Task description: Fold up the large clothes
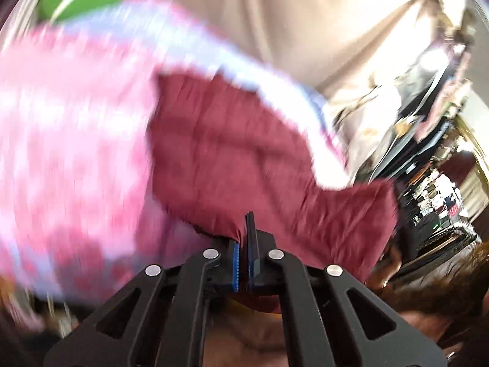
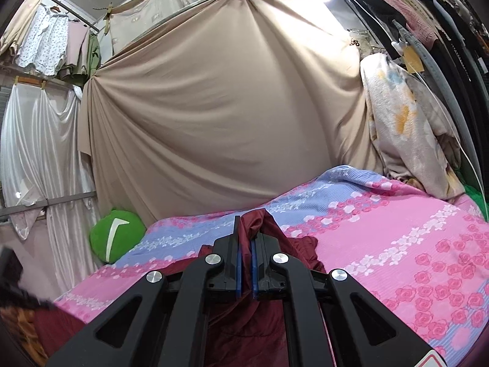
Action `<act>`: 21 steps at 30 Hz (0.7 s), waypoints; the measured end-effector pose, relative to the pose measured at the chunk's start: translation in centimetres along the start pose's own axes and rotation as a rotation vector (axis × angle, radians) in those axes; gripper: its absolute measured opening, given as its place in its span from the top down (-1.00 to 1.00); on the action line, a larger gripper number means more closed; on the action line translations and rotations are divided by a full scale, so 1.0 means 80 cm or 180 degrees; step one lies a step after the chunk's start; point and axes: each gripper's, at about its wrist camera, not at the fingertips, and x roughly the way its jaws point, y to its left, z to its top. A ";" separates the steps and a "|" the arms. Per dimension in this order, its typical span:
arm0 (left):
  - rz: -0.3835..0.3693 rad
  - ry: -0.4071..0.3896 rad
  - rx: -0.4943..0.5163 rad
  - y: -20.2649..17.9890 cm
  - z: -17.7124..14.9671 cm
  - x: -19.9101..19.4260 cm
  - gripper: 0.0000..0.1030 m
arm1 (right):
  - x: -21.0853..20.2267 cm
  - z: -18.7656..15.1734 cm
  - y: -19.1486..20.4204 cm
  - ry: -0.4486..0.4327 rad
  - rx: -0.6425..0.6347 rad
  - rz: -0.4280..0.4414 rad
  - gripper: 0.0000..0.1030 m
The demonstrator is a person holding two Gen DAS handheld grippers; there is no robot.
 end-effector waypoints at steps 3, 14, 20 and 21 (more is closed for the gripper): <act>0.0045 -0.0451 0.0279 -0.019 0.078 -0.006 0.97 | 0.024 0.019 -0.006 -0.0056 -0.0034 -0.0073 0.92; 0.0907 -0.0674 0.0111 0.045 0.293 0.192 0.97 | 0.277 0.049 -0.066 0.0529 0.0340 -0.0140 0.92; 0.1440 -0.0345 -0.0066 0.103 0.320 0.333 0.97 | 0.419 -0.014 -0.102 0.1192 0.0343 -0.0557 0.92; 0.1489 -0.0310 -0.0080 0.109 0.320 0.344 0.97 | 0.432 -0.024 -0.108 0.1256 0.0344 -0.0625 0.92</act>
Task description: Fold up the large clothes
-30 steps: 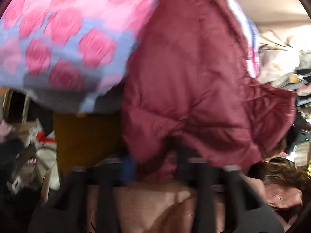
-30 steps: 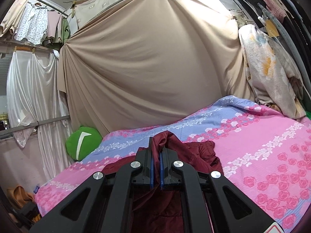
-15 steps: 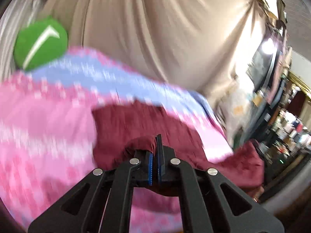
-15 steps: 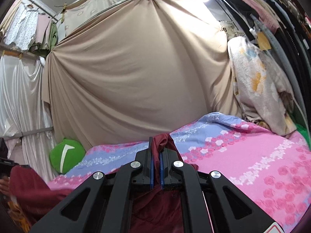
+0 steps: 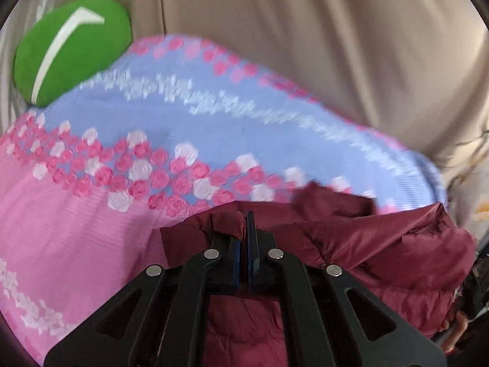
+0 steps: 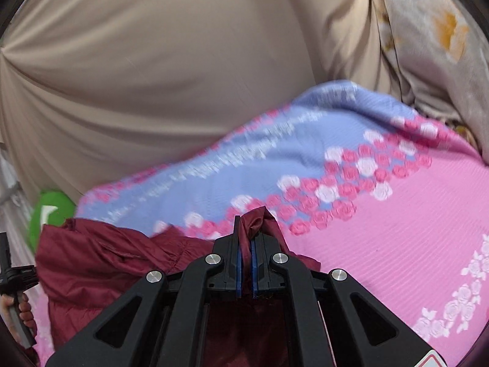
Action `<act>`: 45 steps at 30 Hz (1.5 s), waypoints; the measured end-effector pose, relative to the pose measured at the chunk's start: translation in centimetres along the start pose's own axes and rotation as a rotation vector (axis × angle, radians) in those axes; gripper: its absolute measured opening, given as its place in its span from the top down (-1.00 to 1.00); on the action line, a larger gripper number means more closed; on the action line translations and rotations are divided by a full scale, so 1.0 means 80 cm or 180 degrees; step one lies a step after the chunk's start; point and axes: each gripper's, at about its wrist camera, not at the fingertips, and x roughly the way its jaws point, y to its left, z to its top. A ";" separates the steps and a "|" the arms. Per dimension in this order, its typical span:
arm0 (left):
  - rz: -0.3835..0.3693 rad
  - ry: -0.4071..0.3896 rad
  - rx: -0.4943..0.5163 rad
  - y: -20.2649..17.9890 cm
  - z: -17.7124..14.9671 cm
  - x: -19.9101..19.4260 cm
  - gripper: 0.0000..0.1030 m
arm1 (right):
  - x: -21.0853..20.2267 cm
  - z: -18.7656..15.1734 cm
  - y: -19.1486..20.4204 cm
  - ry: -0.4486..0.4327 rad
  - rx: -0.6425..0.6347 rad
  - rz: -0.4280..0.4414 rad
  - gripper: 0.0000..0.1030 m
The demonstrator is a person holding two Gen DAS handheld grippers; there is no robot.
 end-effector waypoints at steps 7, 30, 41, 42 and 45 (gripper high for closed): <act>0.0153 0.0318 -0.0192 0.021 -0.024 0.098 0.92 | 0.083 -0.017 -0.023 0.0492 0.0101 -0.0120 0.68; -0.0466 0.0556 -0.0255 0.082 -0.183 -0.042 0.50 | -0.106 -0.168 -0.051 0.0754 0.0141 0.0061 0.69; -0.0446 0.0768 0.0031 0.110 -0.232 -0.135 0.96 | -0.208 -0.189 -0.039 0.0706 0.0091 0.0225 0.93; -0.0436 0.0832 0.0032 0.113 -0.242 -0.136 0.96 | -0.213 -0.199 -0.042 0.0754 0.0095 0.0193 0.93; -0.0392 0.1007 0.0095 0.114 -0.269 -0.136 0.95 | -0.214 -0.230 -0.056 0.0974 0.0120 0.0052 0.90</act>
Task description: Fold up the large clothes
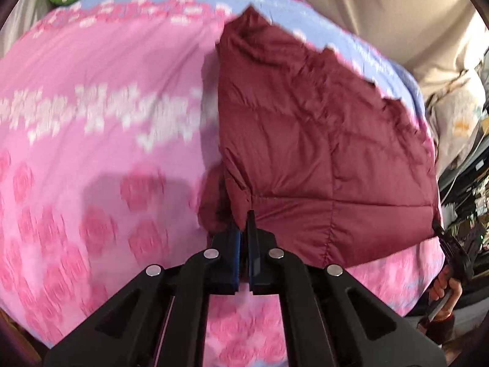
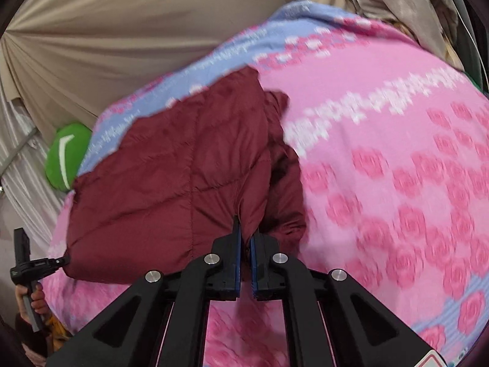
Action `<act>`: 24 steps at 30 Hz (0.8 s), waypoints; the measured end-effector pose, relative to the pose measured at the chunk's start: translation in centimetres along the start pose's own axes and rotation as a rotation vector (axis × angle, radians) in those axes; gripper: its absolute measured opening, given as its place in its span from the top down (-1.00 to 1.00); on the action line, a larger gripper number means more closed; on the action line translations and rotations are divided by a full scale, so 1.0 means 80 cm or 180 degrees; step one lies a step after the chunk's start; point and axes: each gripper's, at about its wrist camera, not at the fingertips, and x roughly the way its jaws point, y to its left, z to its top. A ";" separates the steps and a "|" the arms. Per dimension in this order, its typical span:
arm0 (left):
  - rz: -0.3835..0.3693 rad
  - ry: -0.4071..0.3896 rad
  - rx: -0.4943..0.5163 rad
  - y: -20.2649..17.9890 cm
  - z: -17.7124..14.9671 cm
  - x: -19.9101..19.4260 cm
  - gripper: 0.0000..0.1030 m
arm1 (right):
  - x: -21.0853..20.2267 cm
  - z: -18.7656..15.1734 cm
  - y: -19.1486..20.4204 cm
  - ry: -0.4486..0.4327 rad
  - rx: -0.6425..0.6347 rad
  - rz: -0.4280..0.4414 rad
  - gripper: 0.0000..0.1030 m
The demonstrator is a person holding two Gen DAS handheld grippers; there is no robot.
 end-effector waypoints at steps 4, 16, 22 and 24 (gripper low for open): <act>0.0045 -0.0272 -0.0008 -0.002 0.005 -0.030 0.59 | -0.011 0.005 -0.007 -0.0066 0.0102 -0.0105 0.65; -0.0059 -0.0986 0.0000 -0.033 0.183 -0.010 -0.81 | 0.039 0.191 0.053 -0.0733 -0.0244 -0.0109 -0.61; 0.0036 -0.0565 -0.0297 -0.012 0.223 0.085 -0.05 | 0.136 0.215 0.038 -0.0229 0.0038 -0.0251 -0.23; 0.0080 -0.0515 -0.0326 -0.011 0.225 0.089 0.73 | 0.149 0.212 0.040 -0.0124 0.0001 -0.0268 0.92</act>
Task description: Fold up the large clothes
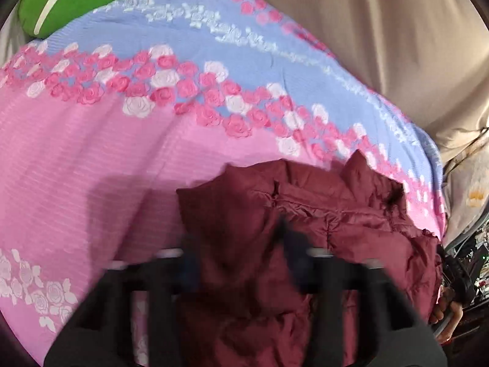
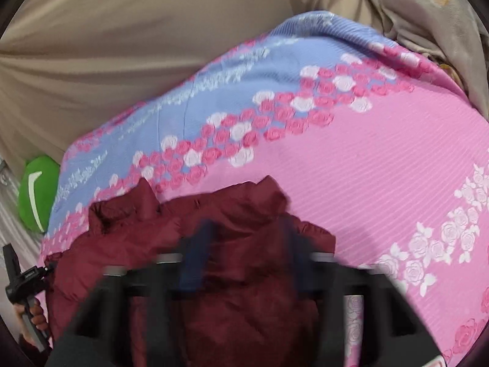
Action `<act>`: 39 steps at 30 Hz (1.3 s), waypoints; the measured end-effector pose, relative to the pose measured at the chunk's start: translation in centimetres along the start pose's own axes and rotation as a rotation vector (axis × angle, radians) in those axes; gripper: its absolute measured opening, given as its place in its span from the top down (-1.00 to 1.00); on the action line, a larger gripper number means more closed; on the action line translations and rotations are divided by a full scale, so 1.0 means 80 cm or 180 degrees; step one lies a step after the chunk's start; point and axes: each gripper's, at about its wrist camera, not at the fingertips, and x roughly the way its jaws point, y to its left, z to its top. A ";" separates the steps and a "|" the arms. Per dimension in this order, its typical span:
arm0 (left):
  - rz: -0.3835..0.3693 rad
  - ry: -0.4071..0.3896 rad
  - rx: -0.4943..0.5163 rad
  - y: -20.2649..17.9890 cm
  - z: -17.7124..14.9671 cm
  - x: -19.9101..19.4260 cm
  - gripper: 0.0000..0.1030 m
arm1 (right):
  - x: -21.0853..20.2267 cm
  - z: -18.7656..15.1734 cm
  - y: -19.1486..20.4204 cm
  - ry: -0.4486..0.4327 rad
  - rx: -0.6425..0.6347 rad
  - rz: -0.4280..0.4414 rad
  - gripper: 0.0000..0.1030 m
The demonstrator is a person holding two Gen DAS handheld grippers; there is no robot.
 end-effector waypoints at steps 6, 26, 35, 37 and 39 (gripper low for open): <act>-0.0167 -0.0593 0.0092 -0.019 0.030 -0.070 0.94 | -0.082 0.025 0.018 -0.0915 -0.0113 0.0355 0.96; 0.0747 -0.0463 0.0285 -0.022 0.018 0.054 0.79 | 0.064 0.016 -0.023 0.0036 -0.0017 -0.0608 0.95; 0.0160 -0.1015 0.0910 -0.153 -0.036 -0.092 0.34 | -0.066 -0.044 0.138 -0.0652 -0.0821 0.0264 0.70; -0.0139 -0.0730 0.1152 -0.193 -0.067 -0.080 0.28 | -0.057 -0.085 0.194 -0.0393 -0.1138 0.0692 0.70; -0.0283 -0.0470 0.1263 -0.211 -0.097 -0.058 0.28 | -0.045 -0.127 0.231 -0.0153 -0.1386 0.0941 0.75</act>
